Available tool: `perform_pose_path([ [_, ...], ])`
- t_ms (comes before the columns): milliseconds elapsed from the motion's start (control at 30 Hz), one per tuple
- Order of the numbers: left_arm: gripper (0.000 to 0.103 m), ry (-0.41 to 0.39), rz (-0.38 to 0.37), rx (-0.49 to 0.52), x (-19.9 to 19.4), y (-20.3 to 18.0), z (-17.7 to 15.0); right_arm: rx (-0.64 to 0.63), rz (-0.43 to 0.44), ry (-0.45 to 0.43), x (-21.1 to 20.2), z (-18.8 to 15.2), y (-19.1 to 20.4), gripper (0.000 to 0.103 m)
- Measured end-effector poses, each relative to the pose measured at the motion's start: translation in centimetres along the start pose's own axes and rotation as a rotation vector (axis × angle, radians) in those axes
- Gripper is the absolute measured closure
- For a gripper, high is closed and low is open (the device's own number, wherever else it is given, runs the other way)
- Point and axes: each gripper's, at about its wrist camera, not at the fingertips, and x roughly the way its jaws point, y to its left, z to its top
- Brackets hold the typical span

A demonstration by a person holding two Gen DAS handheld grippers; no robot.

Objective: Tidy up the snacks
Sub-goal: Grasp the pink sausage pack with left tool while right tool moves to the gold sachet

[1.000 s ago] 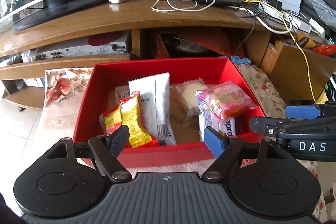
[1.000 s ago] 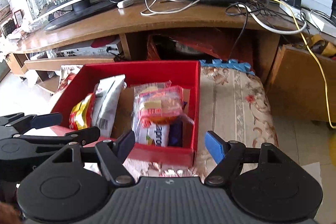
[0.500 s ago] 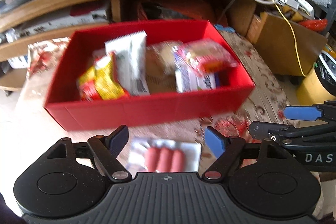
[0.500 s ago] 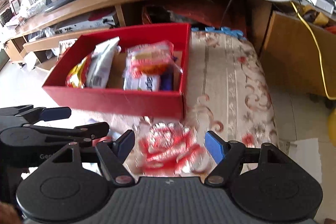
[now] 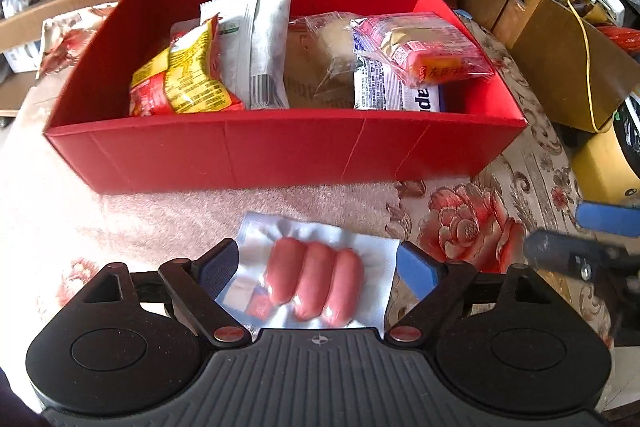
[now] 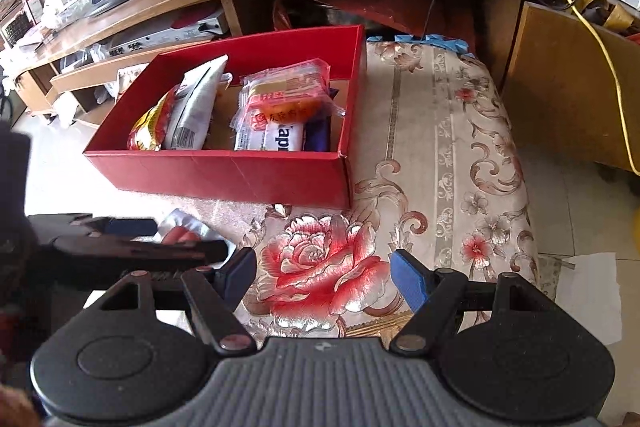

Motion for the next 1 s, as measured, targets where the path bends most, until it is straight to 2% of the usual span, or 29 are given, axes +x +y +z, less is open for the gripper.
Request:
perform_pose_path([
  [267, 0.009, 0.014, 0.042, 0.069, 1.1, -0.6, -0.1, 0.001, 0.002, 0.016, 0.3, 0.0, -0.2, 0.03],
  [533, 0.024, 0.028, 0.028, 0.121, -0.4, -0.2, -1.8, -0.013, 0.033, -0.001, -0.5, 0.1, 0.3, 0.03],
  [733, 0.024, 0.055, 0.023, 0.151, -1.9, -0.2, -4.1, -0.017, 0.053, -0.016, -1.3, 0.0, 0.5, 0.03],
  [1000, 0.025, 0.063, 0.017, 0.143, -3.0, 0.2, -5.7, -0.016, 0.065, -0.033, -2.2, -0.2, 0.4, 0.03],
])
